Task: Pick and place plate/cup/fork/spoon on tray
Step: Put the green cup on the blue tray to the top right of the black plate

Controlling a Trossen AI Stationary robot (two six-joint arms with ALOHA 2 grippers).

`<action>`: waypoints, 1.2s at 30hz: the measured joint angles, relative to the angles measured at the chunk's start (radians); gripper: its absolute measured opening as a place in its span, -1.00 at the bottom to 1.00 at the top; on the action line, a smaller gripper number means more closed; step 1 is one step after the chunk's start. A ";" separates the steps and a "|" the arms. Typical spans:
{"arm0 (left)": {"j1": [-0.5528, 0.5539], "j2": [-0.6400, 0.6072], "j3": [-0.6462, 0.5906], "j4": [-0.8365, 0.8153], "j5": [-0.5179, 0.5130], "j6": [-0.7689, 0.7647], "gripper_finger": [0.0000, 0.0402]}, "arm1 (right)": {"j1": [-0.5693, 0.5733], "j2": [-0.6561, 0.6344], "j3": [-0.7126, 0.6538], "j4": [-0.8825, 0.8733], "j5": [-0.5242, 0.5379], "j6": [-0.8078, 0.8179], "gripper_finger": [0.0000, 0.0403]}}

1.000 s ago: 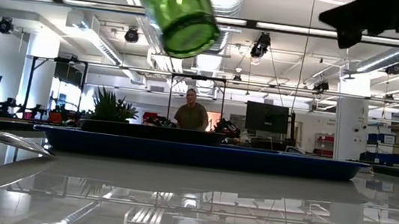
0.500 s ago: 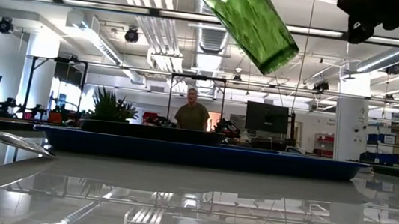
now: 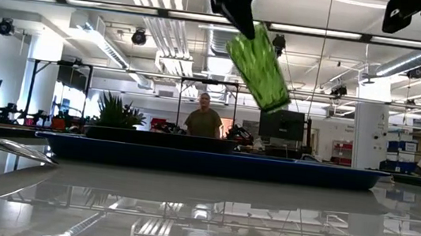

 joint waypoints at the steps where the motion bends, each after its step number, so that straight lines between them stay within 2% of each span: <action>1: 0.010 0.009 -0.002 0.001 0.000 0.005 -1.00 | 0.000 0.001 -0.001 -0.002 0.000 -0.003 -0.96; 11: 0.079 0.059 -0.039 -0.007 0.001 -0.003 -1.00 | 0.000 0.002 -0.001 0.002 0.000 -0.006 -0.96; 24: 0.084 0.065 -0.177 0.049 0.004 -0.015 -1.00 | 0.000 0.001 -0.001 -0.013 0.002 0.006 -0.96; 36: 0.084 0.065 -0.190 0.088 0.005 -0.021 -1.00 | 0.000 0.001 -0.001 -0.016 0.002 0.003 -0.96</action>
